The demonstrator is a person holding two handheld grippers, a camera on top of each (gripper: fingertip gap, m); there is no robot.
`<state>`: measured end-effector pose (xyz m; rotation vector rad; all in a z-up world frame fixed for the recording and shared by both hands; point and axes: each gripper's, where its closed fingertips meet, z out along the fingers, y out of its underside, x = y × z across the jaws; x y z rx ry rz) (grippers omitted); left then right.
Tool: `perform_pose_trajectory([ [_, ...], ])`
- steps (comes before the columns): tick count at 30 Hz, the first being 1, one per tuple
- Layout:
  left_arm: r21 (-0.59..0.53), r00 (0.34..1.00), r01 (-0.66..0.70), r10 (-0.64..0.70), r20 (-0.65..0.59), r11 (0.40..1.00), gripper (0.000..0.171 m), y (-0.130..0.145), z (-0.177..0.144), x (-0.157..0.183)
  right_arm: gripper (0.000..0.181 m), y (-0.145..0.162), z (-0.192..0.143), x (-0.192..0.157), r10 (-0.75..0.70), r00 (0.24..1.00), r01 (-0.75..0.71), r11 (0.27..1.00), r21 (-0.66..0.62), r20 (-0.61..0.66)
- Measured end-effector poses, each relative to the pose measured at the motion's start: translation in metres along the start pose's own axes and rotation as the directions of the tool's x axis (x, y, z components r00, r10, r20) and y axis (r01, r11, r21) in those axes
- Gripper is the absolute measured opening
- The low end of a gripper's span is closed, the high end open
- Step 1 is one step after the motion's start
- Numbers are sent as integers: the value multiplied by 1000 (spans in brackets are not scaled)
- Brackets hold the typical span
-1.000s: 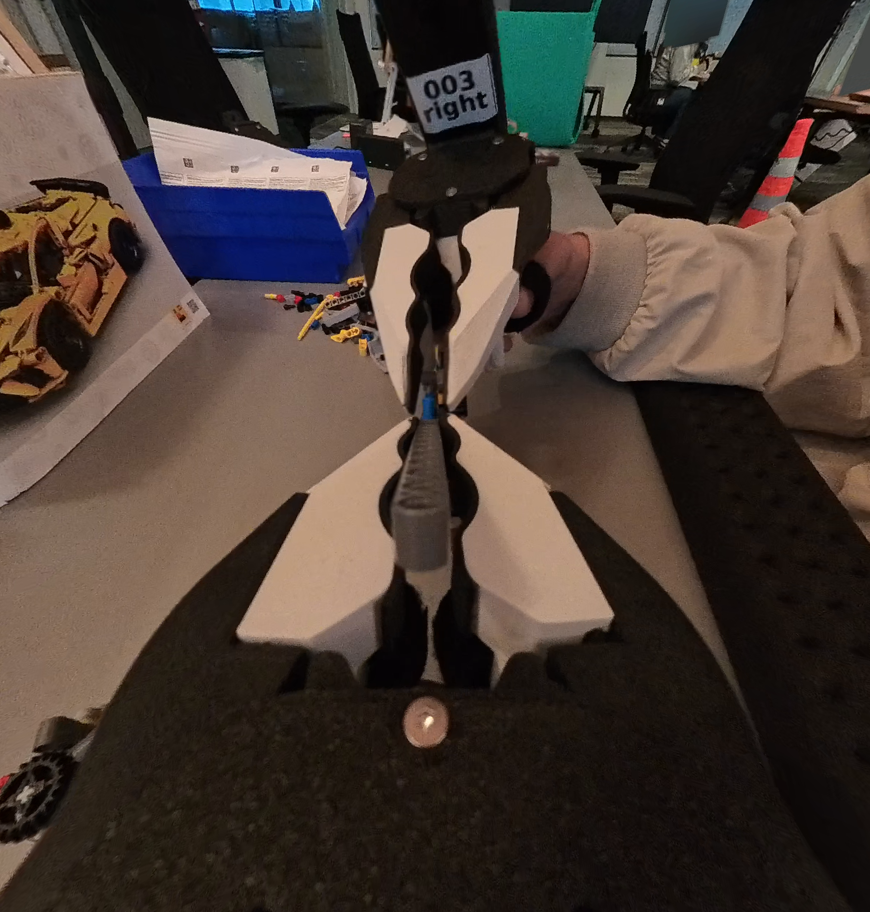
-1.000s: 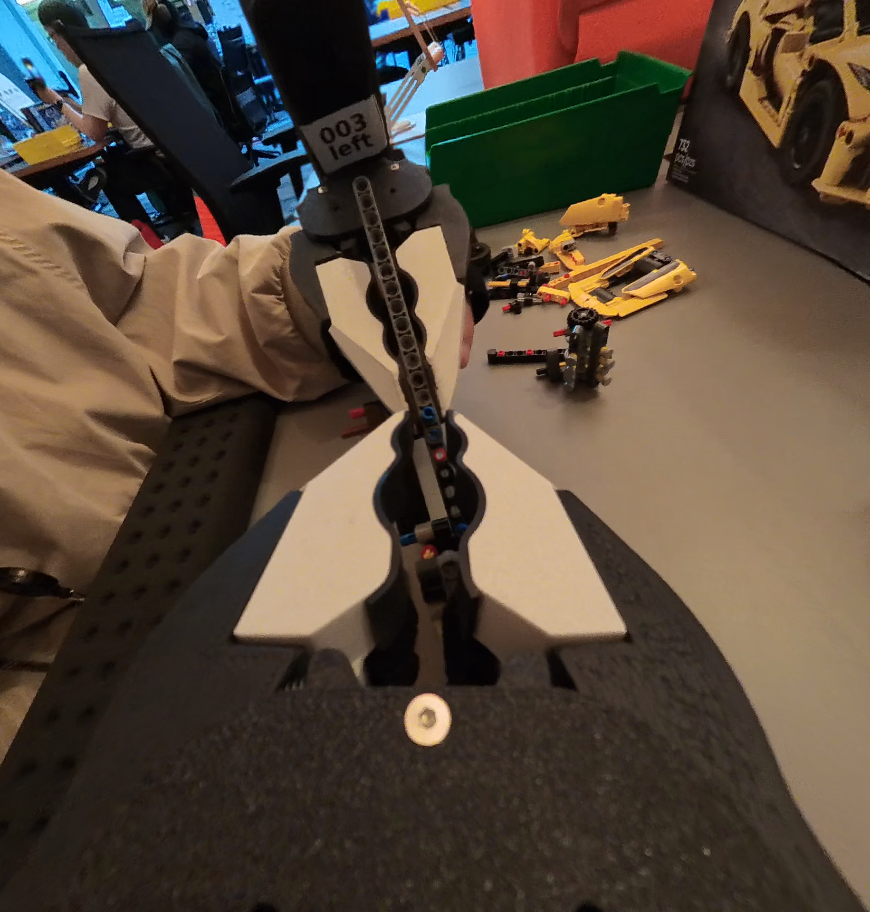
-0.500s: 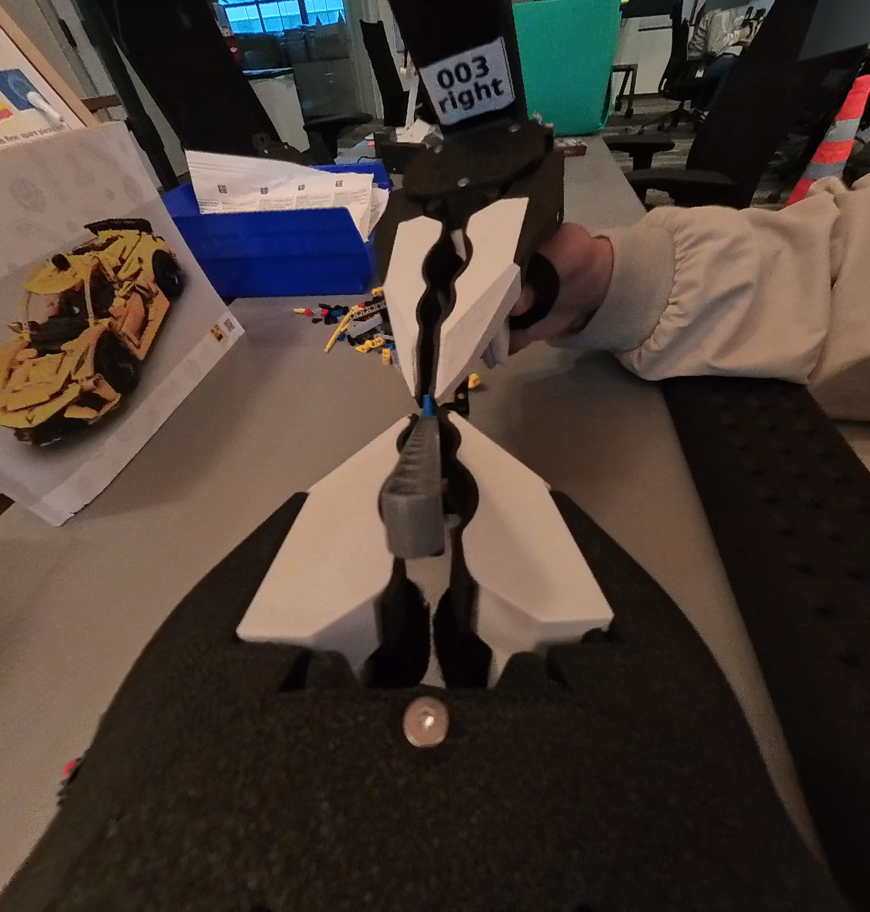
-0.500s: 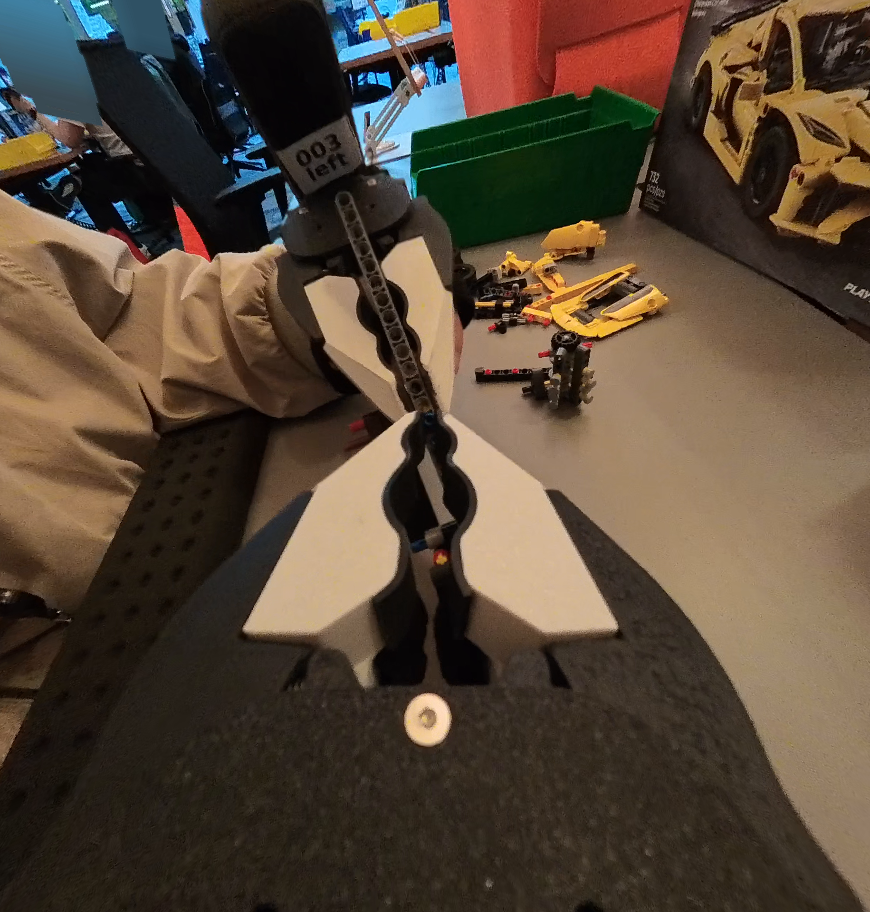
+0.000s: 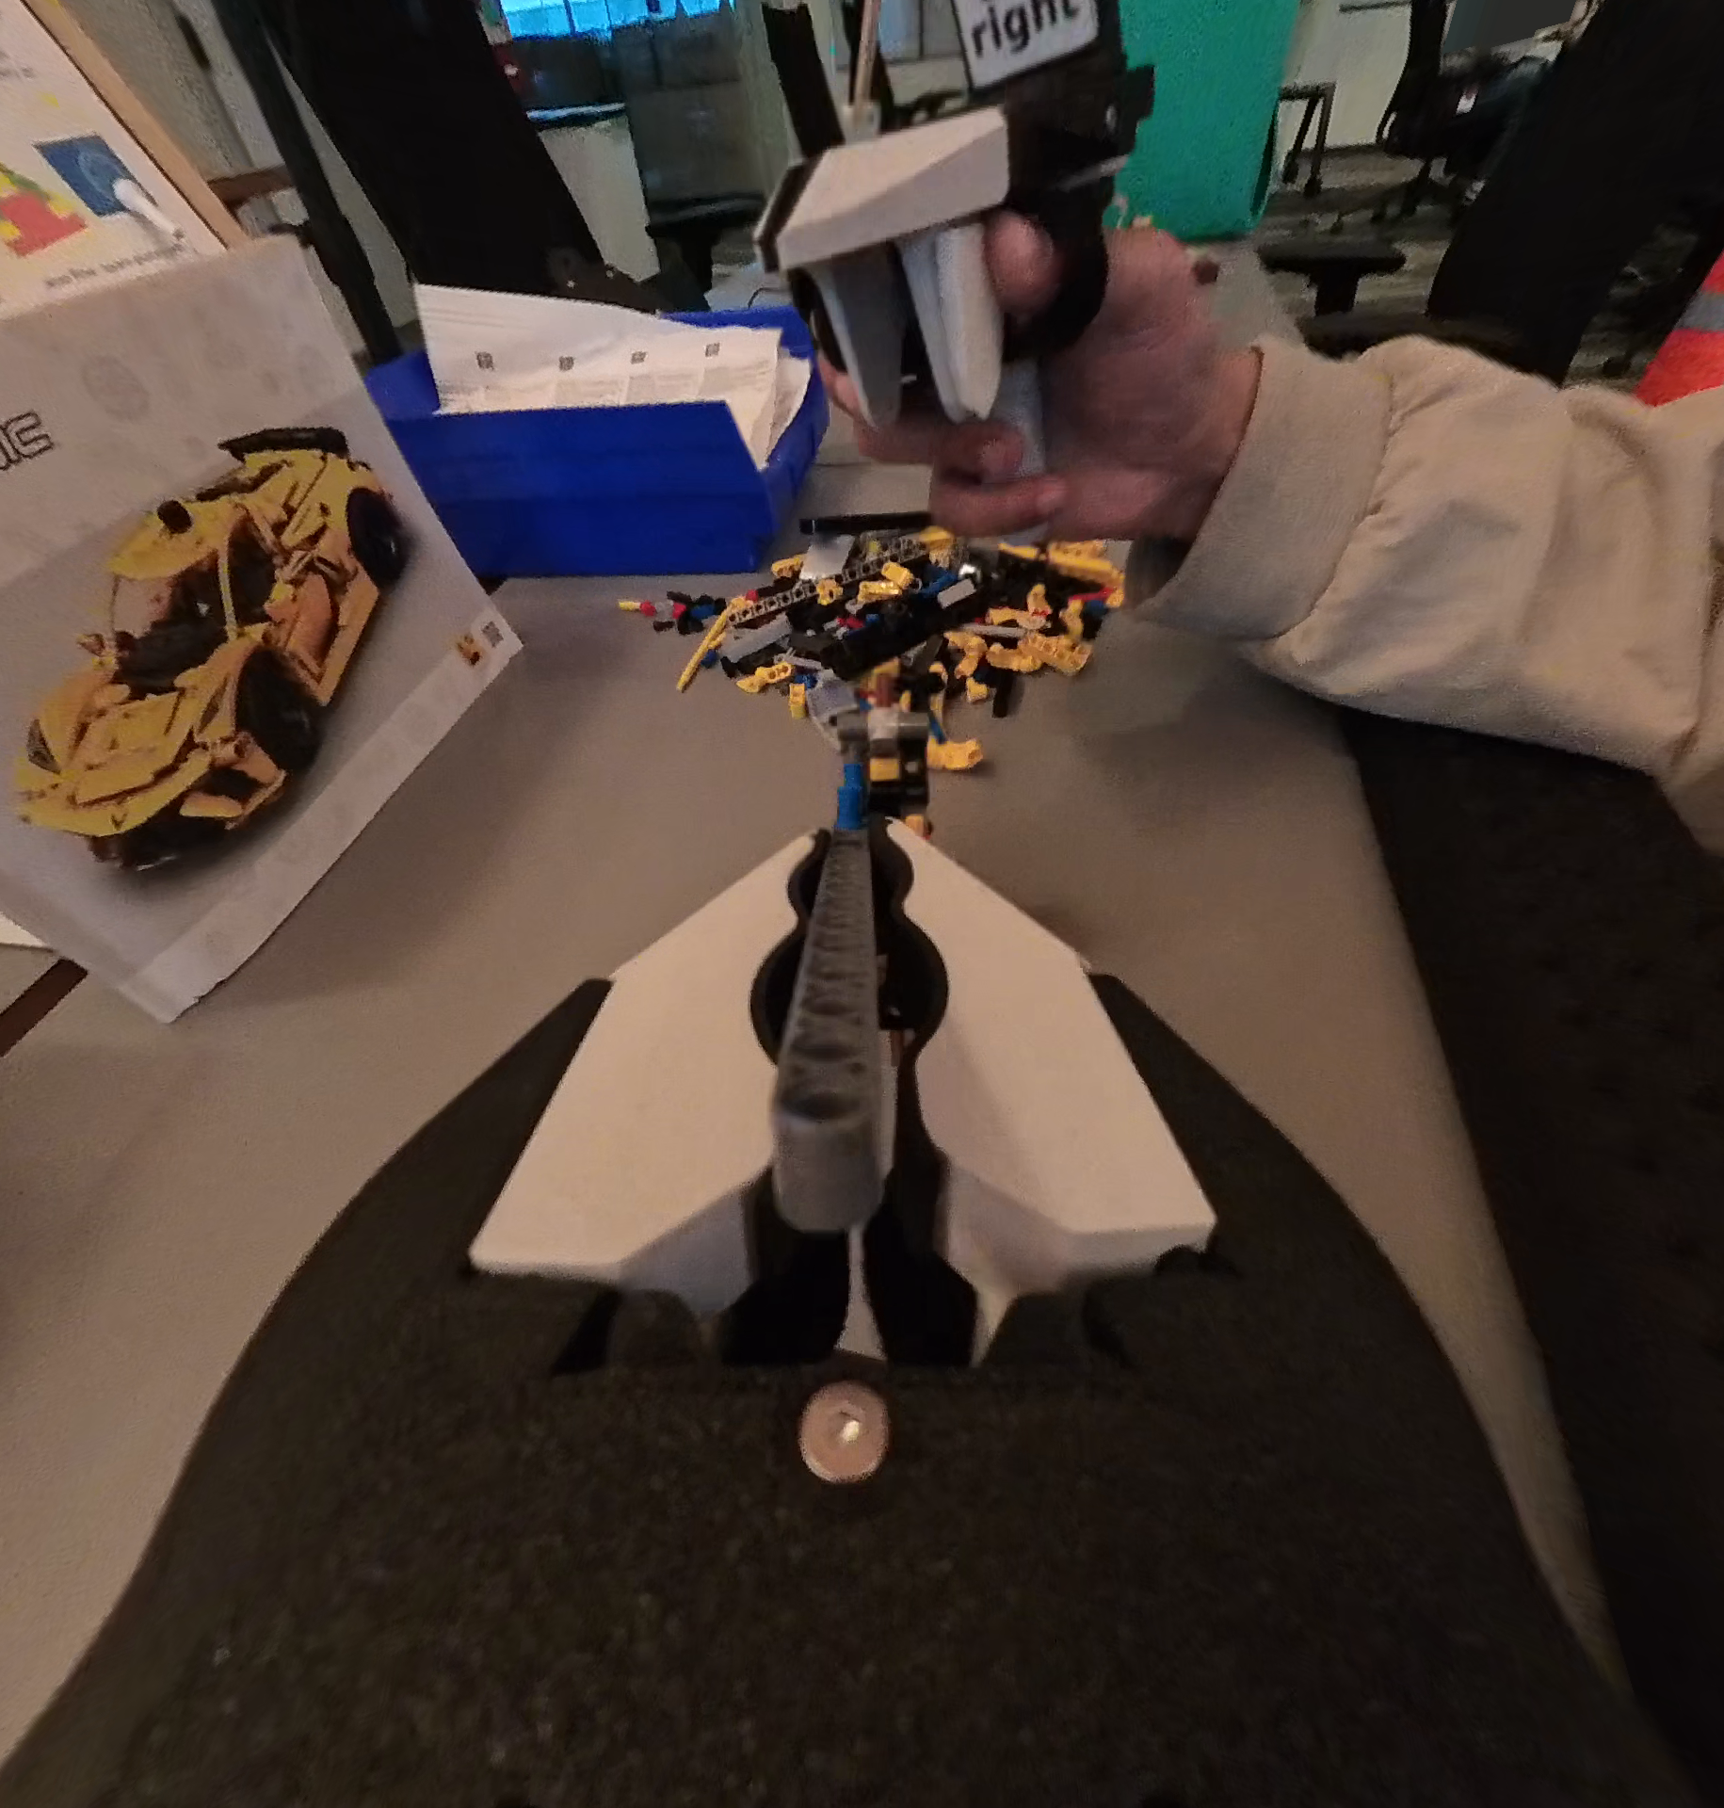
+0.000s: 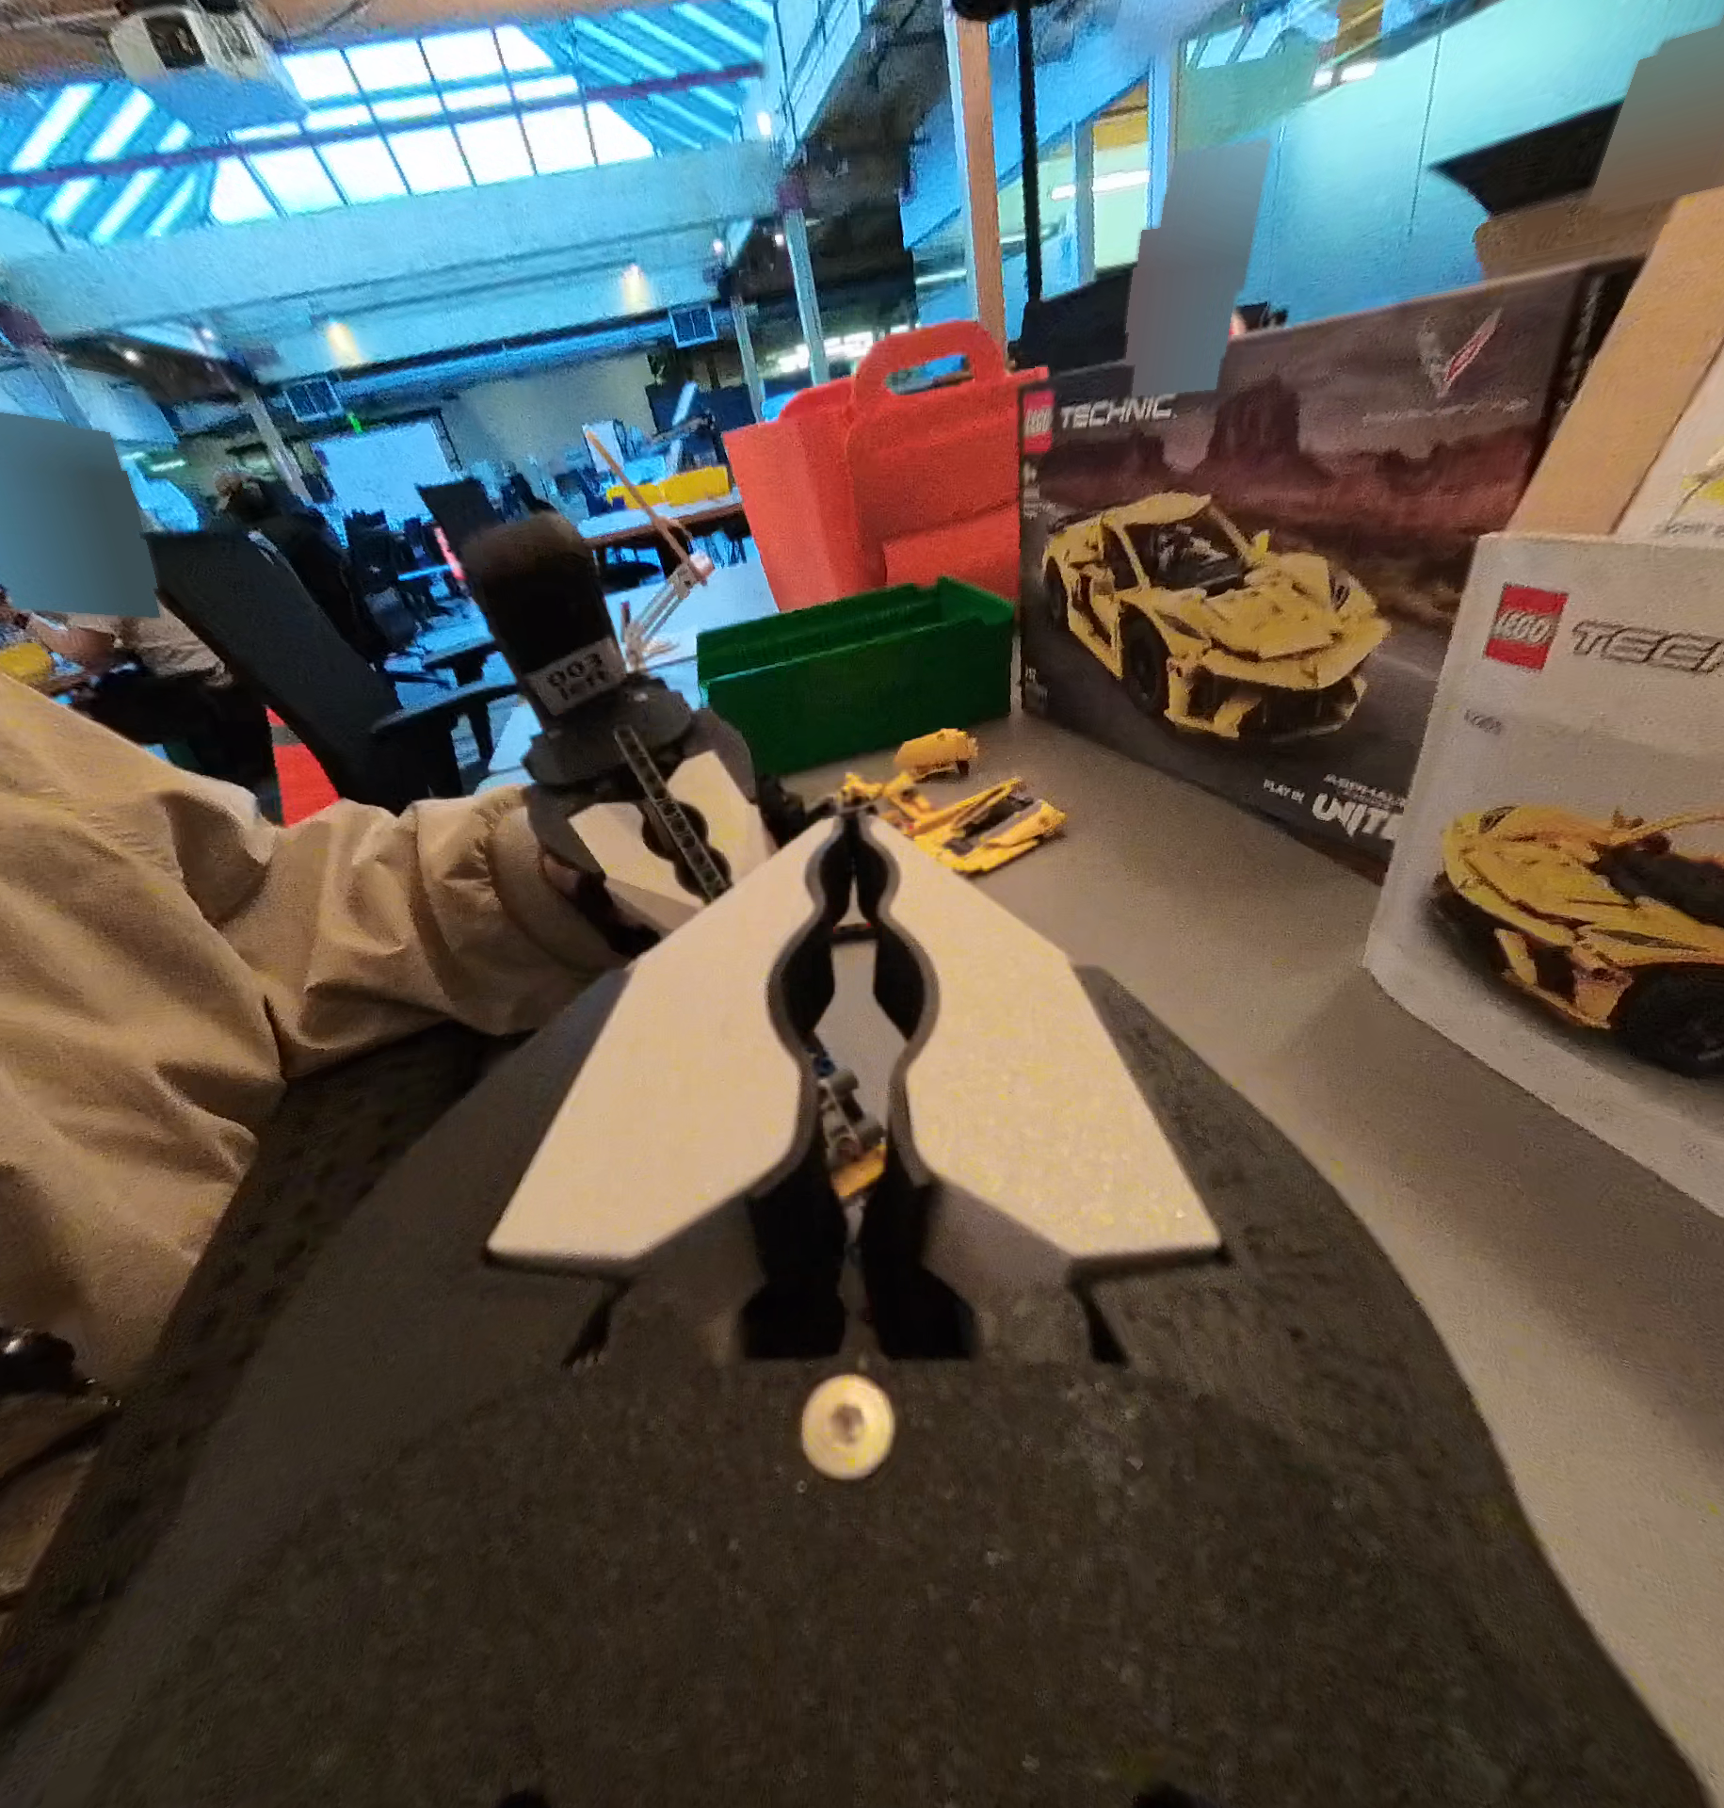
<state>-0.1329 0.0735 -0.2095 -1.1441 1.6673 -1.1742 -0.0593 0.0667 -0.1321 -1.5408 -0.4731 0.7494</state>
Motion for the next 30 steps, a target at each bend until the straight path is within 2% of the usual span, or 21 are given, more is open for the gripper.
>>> perform_pose_trajectory([
  [1, -14, 998, -37, 37, 42, 999, 7, 3, 3, -2, 0, 10, 10, -3, 9, 1000, -9, 999, -52, 11],
  [2, -25, 991, -93, 95, 97, 995, 7, 3, 4, -5, 0, 28, 21, -6, 22, 999, -18, 987, -157, 27],
  [3, -37, 974, -161, 165, 153, 986, 7, 0, 4, -8, 7, 42, 30, -8, 37, 999, -28, 971, -236, 33],
  [4, -55, 949, -233, 239, 204, 971, 7, -4, 3, -9, 13, 49, 38, -14, 64, 997, -51, 965, -257, 41],
  [6, -100, 894, -339, 353, 276, 935, 7, -9, 2, -11, 11, 56, 50, -17, 106, 994, -98, 958, -270, 14],
  [9, -143, 842, -400, 425, 334, 905, 7, -12, -1, -15, 11, 61, 61, -25, 96, 995, -86, 956, -279, 22],
  [11, -186, 805, -430, 468, 364, 883, 7, -10, -2, -20, 11, 68, 65, -30, 151, 987, -128, 943, -307, 52],
  [18, -315, 718, -501, 590, 368, 806, 7, 2, 0, -26, 11, 74, 70, -21, 181, 983, -169, 939, -298, 11],
  [22, -344, 696, -518, 620, 362, 783, 7, 5, 1, -26, 10, 77, 71, -18, 183, 983, -175, 938, -299, -2],
  [27, -343, 690, -519, 621, 373, 783, 7, 4, 0, -27, 8, 75, 68, -11, 173, 984, -175, 944, -281, -33],
  [30, -359, 676, -534, 641, 363, 766, 6, 5, 2, -25, 7, 86, 73, -16, 169, 985, -165, 929, -332, -16],
])
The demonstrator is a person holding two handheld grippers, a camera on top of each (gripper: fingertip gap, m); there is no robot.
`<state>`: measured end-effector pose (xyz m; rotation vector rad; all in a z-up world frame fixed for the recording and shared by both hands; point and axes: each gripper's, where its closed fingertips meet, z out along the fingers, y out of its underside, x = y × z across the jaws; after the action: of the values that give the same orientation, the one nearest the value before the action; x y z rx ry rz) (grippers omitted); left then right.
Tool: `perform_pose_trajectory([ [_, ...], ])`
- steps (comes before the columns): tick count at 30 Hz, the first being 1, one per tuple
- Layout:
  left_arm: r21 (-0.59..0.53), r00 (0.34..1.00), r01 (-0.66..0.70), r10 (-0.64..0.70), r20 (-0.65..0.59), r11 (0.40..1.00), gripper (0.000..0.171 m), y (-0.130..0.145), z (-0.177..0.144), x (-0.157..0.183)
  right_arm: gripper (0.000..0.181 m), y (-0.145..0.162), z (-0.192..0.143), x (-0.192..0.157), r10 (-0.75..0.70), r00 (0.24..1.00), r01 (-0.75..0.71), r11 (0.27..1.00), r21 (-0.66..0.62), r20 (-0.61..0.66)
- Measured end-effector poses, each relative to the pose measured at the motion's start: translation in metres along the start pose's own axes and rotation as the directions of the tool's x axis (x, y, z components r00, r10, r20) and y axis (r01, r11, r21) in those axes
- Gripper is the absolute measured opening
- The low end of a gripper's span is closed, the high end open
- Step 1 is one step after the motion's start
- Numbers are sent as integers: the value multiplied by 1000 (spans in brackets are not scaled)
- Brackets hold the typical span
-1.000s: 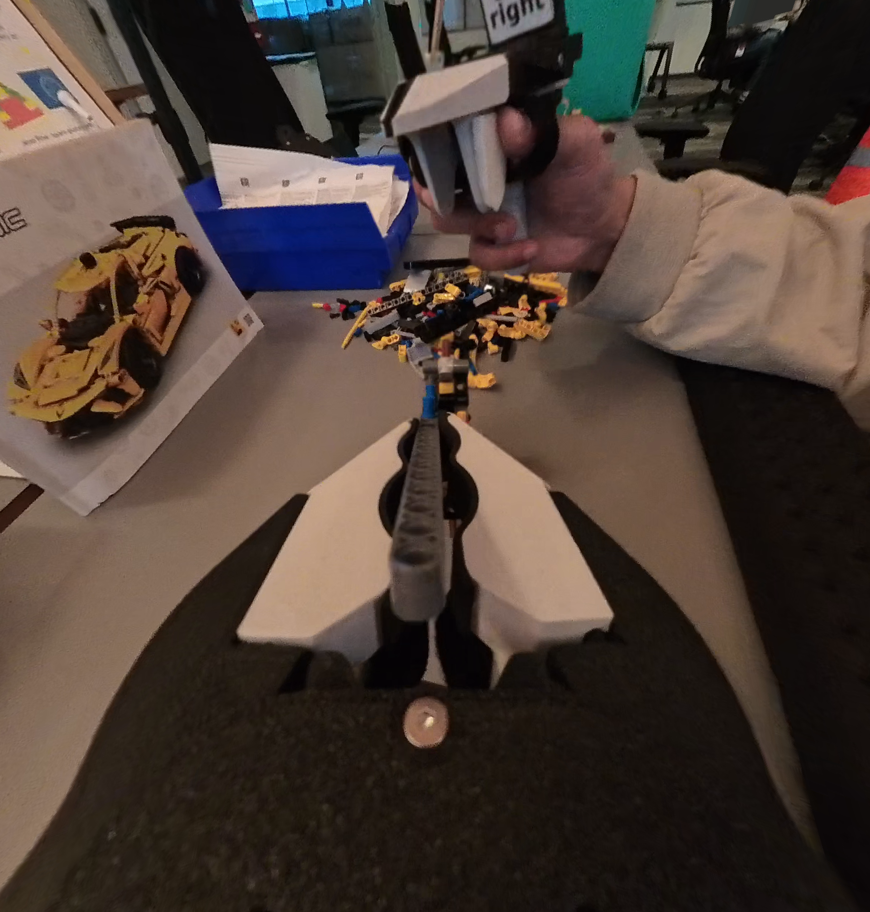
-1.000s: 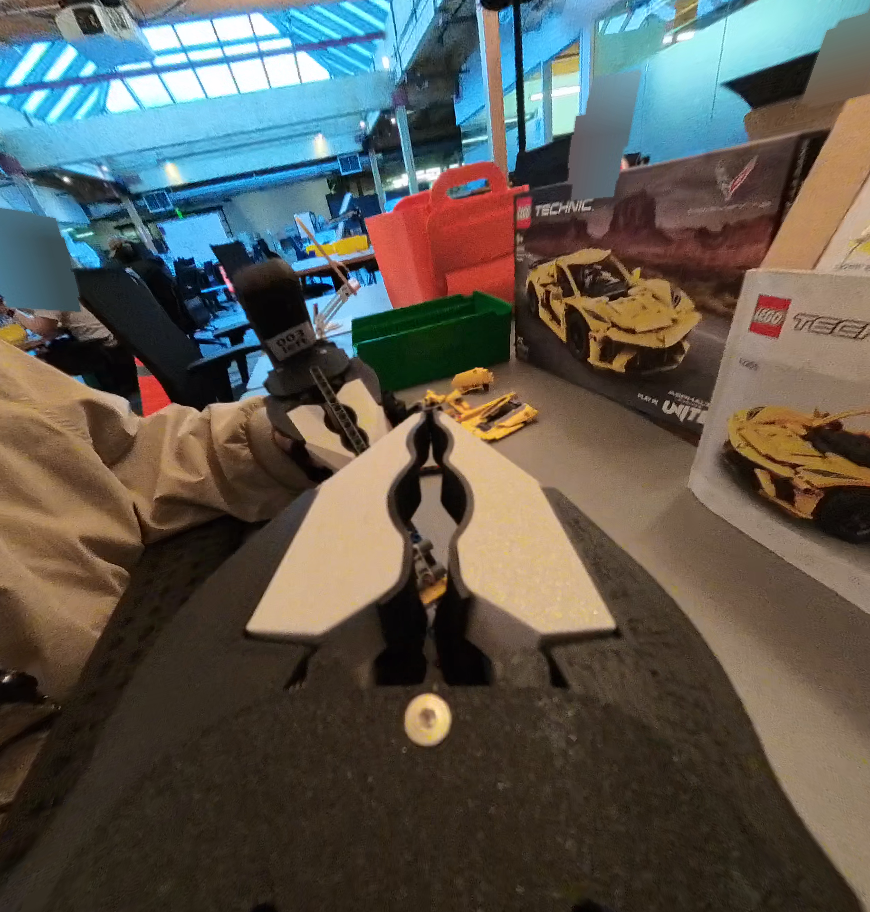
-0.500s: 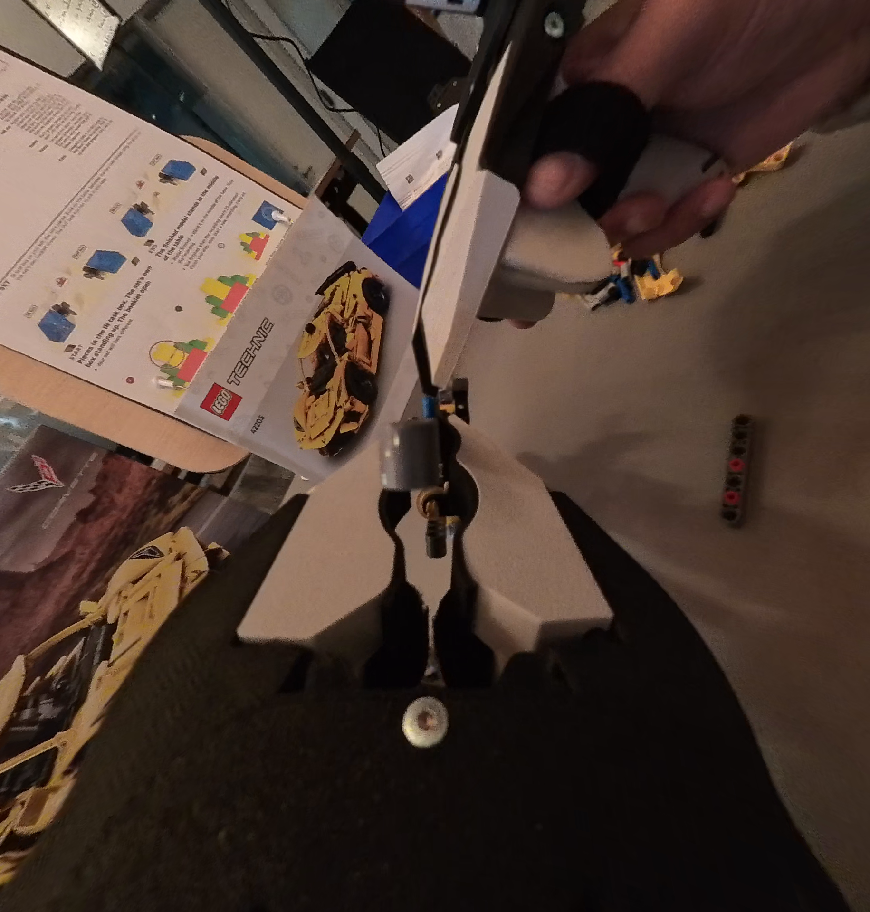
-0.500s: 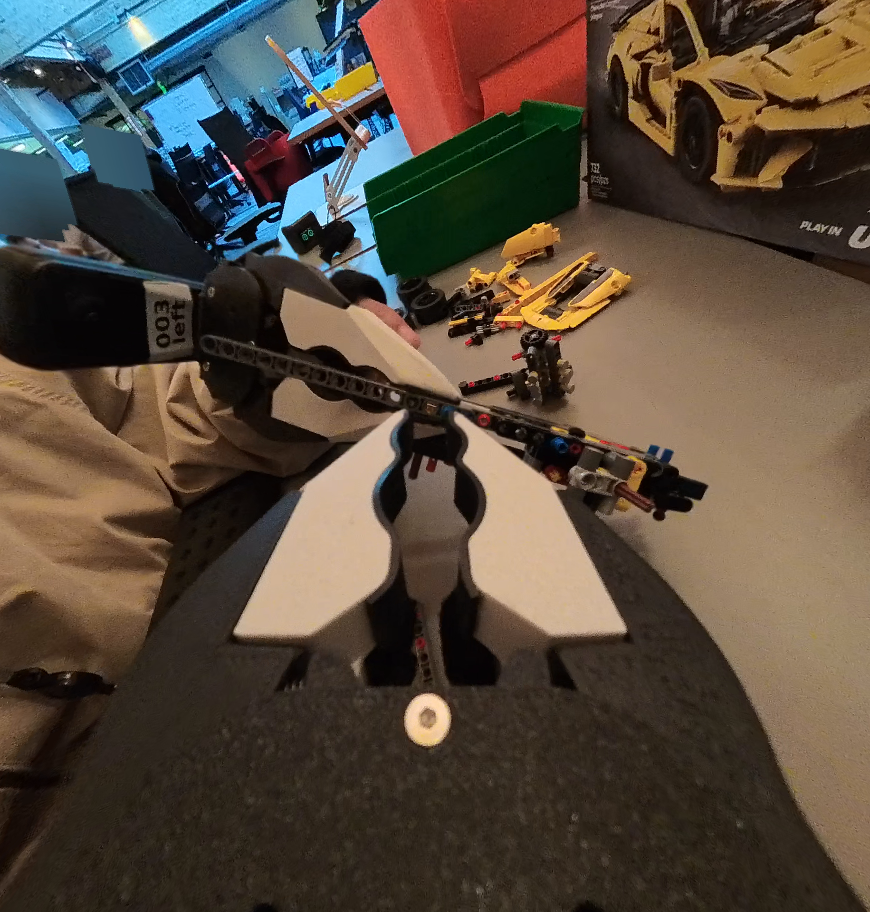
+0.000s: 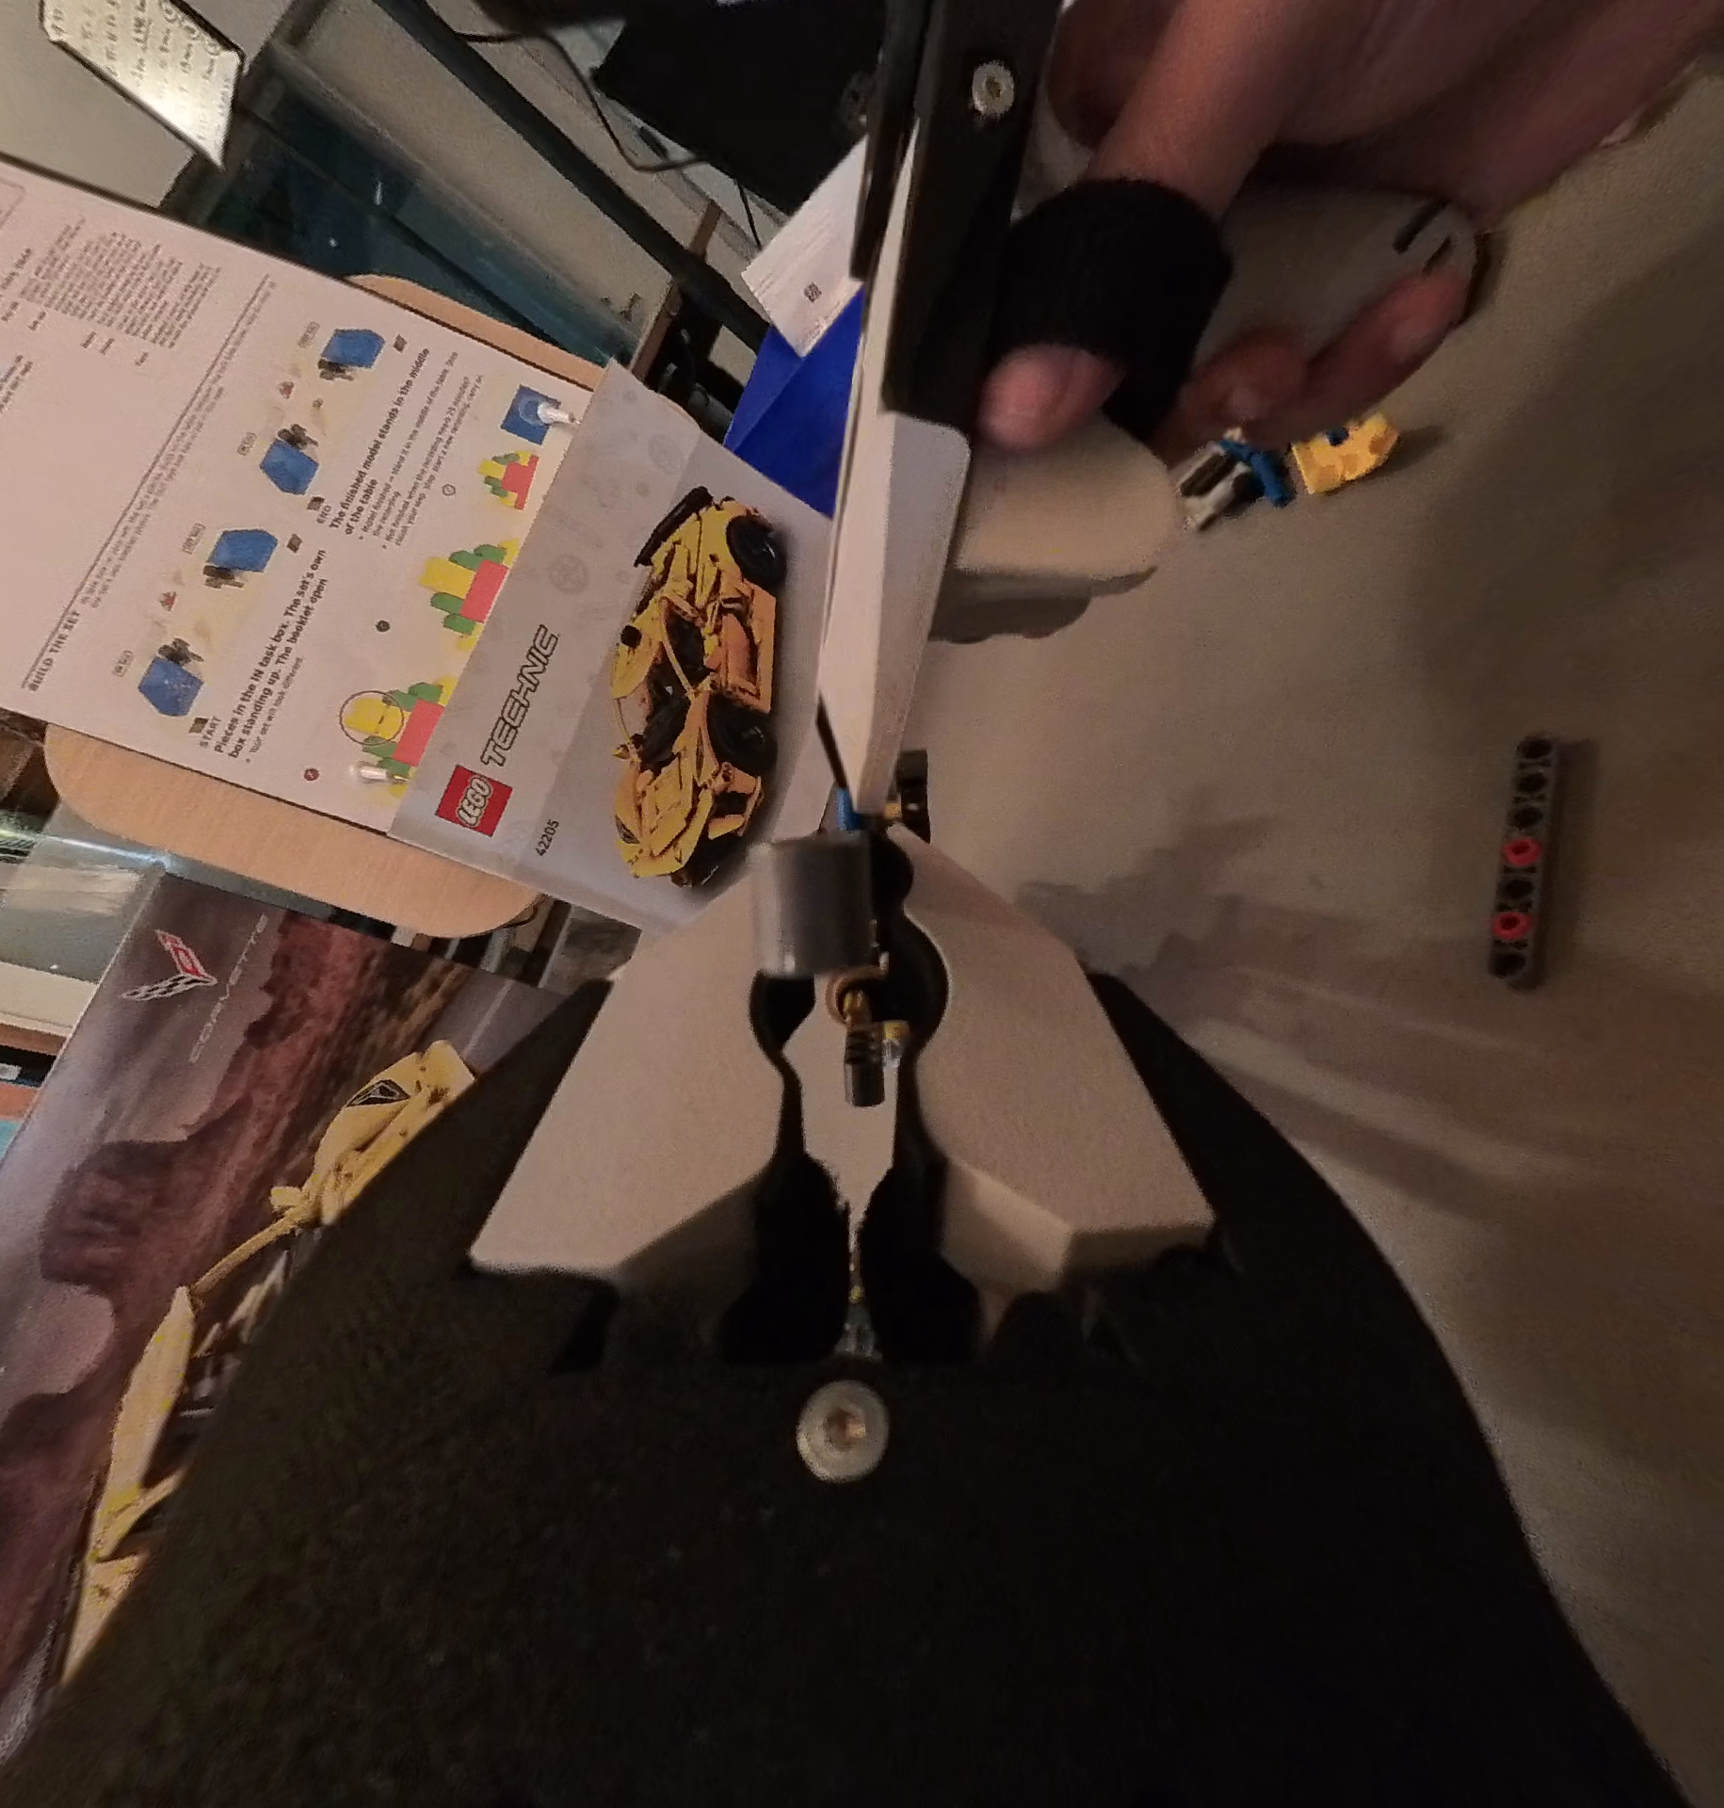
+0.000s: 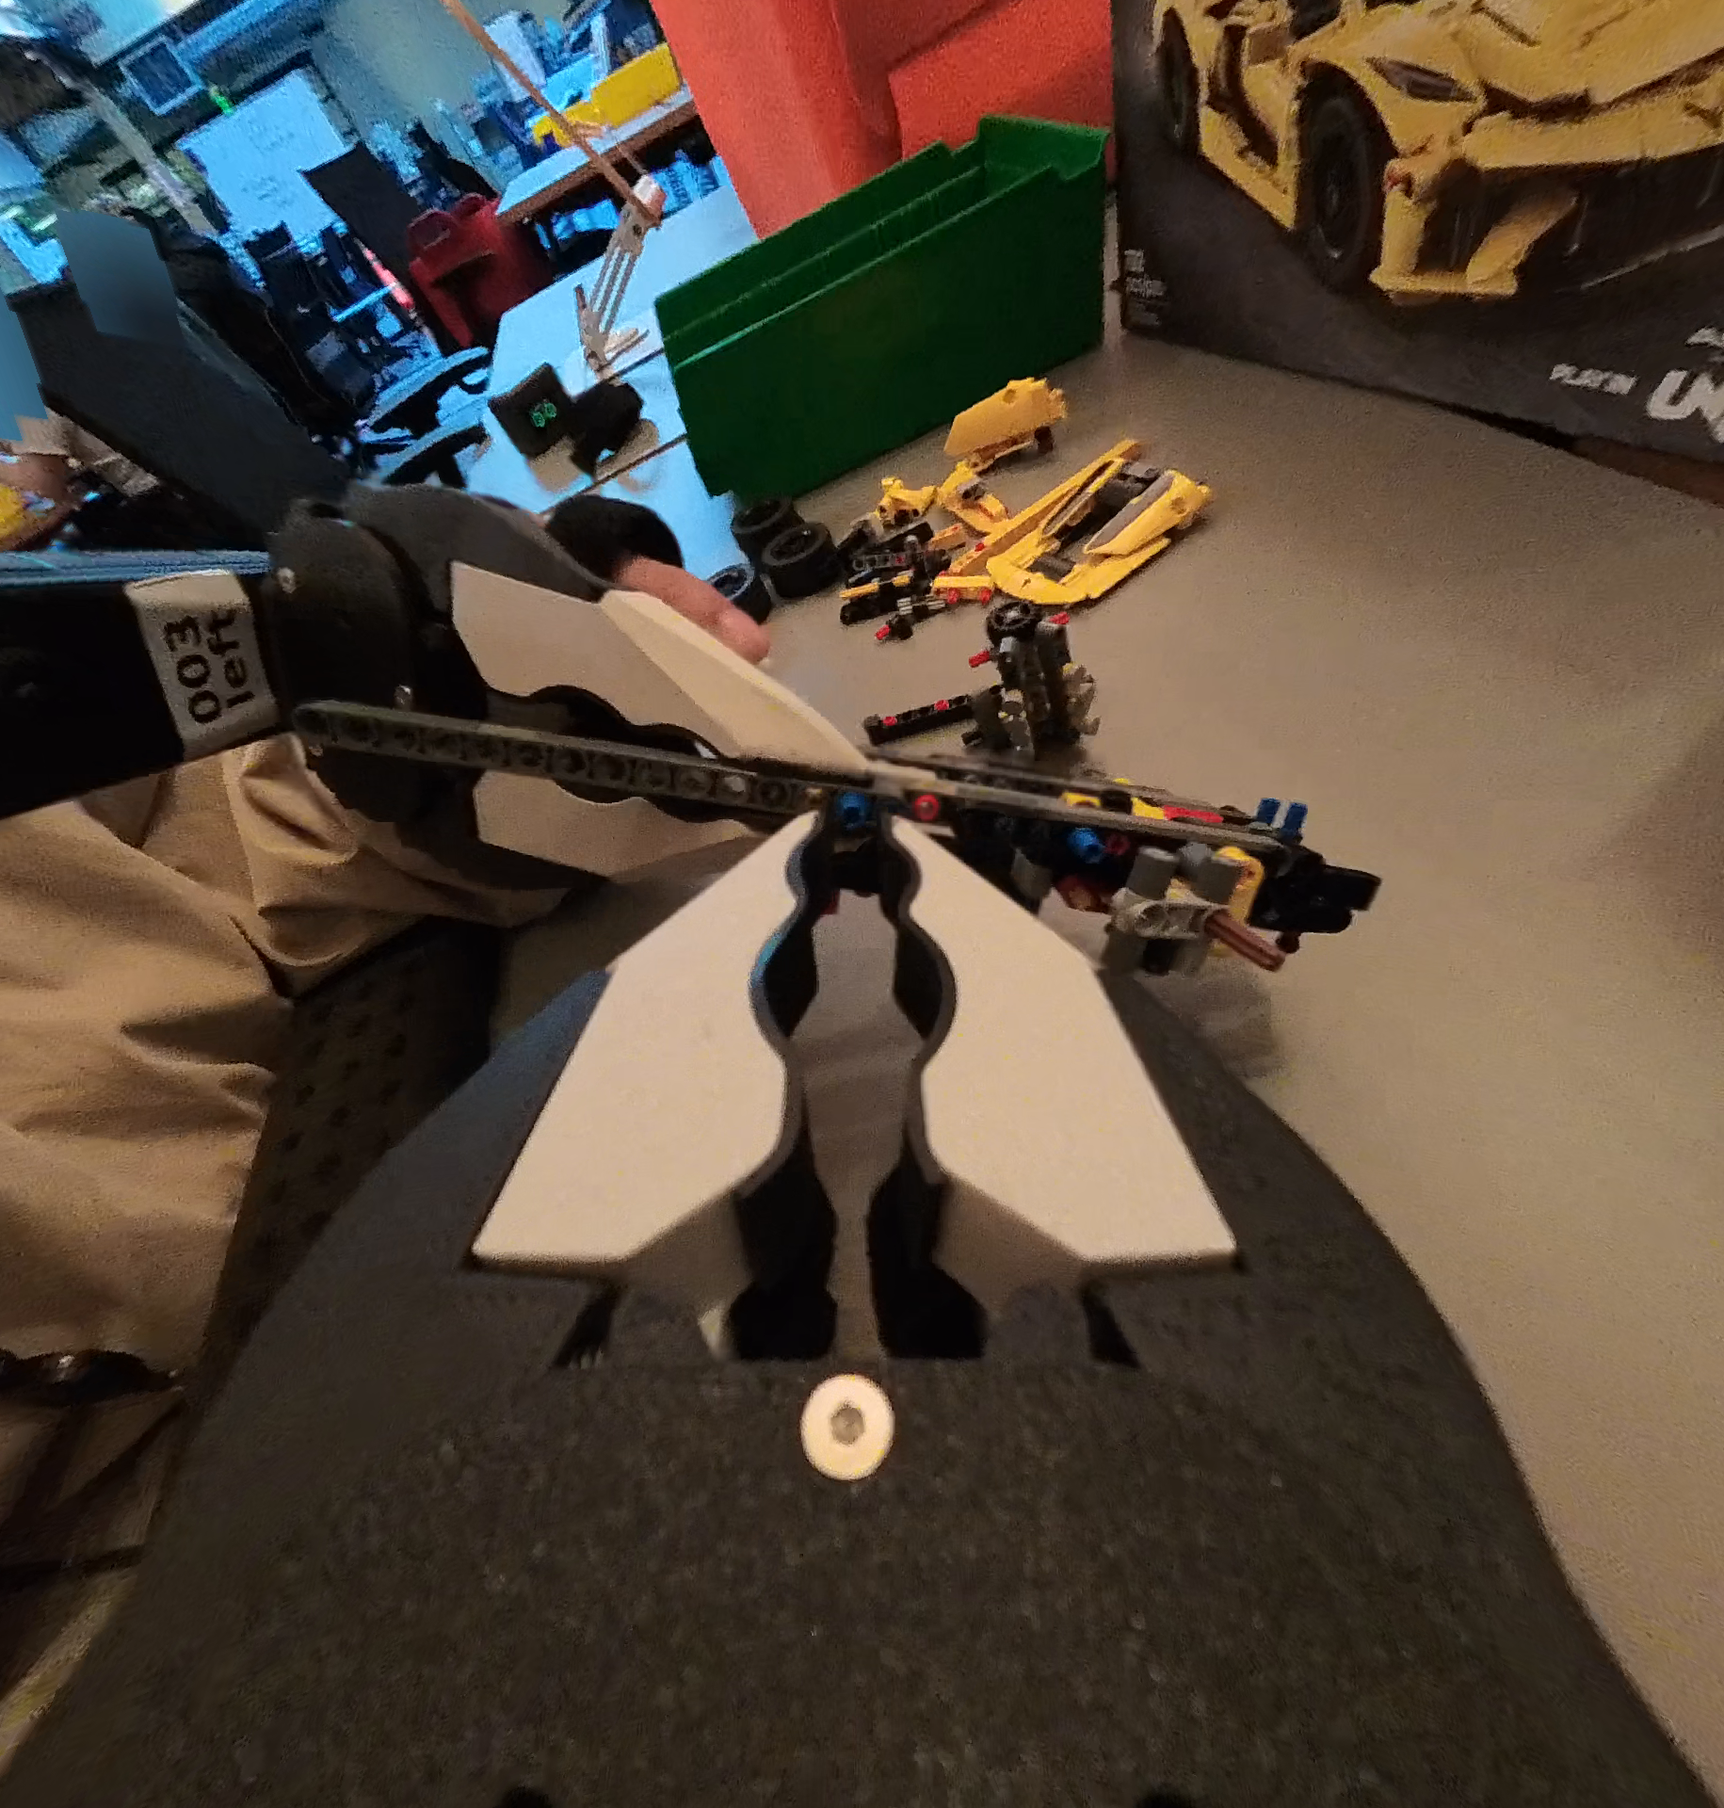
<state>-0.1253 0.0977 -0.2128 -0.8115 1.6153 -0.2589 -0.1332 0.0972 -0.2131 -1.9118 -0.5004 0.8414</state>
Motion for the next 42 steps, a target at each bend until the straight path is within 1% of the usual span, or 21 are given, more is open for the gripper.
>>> perform_pose_trajectory([
  [3, -1, 1000, -20, 20, -6, 1000, 7, 0, 1, 3, 3, -1, 2, 0, -3, 1000, 4, 1000, 12, -9],
  [7, 5, 1000, -30, 30, -9, 1000, 7, 0, 0, 4, 4, -1, 3, -1, 57, 998, -58, 998, 29, 34],
  [12, -37, 998, 30, -32, -45, 999, 10, 11, 7, 10, 3, 7, 9, 3, 72, 997, -72, 997, -6, 19],
  [16, -71, 999, -37, 37, -4, 997, 8, 15, 8, 8, 3, 8, 13, 3, 70, 998, -70, 997, -11, -8],
  [19, -5, 1000, -8, 8, 7, 1000, 8, 6, 3, 2, 2, -1, 8, -5, 80, 996, -81, 996, 29, 45],
  [21, 0, 1000, -29, 29, -6, 1000, 8, 3, 2, 5, 2, 1, 5, -8, 112, 989, -113, 994, 5, 92],
  [22, -4, 999, -52, 52, -5, 999, 8, 4, 3, 6, 2, 3, 4, -8, 103, 991, -103, 995, -12, 87],
  [26, -31, 999, -44, 44, 15, 999, 8, 3, 5, 3, 2, 1, 1, -6, 53, 998, -52, 998, -37, 36],
  [27, -103, 998, -44, 47, 34, 994, 8, 17, 6, -1, 2, -3, -5, 1, 35, 999, -35, 999, -26, -15],
  [28, -204, 997, -39, 53, 63, 978, 7, 41, 5, -10, 2, -18, -27, 14, 25, 995, -20, 999, 51, -96],
  [29, -228, 995, 13, 10, 98, 974, 9, 54, 2, -21, 2, -40, -61, 25, 66, 990, -42, 982, 185, -125],
  [30, -131, 989, 97, -80, 126, 987, 8, 39, -4, -33, 1, -57, -92, 32, 79, 985, -30, 955, 294, -154],
  [31, 2, 980, 143, -142, 139, 990, 7, 9, -10, -41, 2, -62, -108, 35, 55, 979, 8, 951, 308, -195],
  [32, 65, 978, 145, -153, 140, 987, 7, -11, -10, -42, 2, -59, -109, 35, 19, 977, 38, 966, 256, -214],
  [33, 59, 982, 133, -140, 129, 989, 8, -18, -5, -36, 3, -41, -101, 36, -13, 981, 40, 990, 135, -193],
  [34, 43, 984, 130, -134, 114, 991, 8, -17, 1, -30, 3, -17, -102, 54, -7, 964, 5, 1000, -9, -266],
  [35, 41, 983, 154, -157, 93, 987, 8, -14, 4, -25, 3, 3, -117, 80, -25, 920, -18, 994, -104, -391],
  [37, 61, 954, 295, -297, 28, 954, 8, -11, 5, -20, 3, 45, -150, 102, -49, 886, -101, 950, -294, -461],
  [38, 75, 926, 376, -377, -2, 924, 8, -11, 5, -21, 3, 55, -174, 118, -60, 831, -139, 940, -311, -553],
  [40, 91, 853, 521, -516, -70, 849, 7, -10, 5, -24, 3, 68, -199, 122, -24, 819, -188, 933, -307, -573],
  [42, 102, 752, 658, -642, -153, 746, 7, -9, 5, -25, 3, 77, -218, 126, 6, 793, -230, 929, -290, -610],
])
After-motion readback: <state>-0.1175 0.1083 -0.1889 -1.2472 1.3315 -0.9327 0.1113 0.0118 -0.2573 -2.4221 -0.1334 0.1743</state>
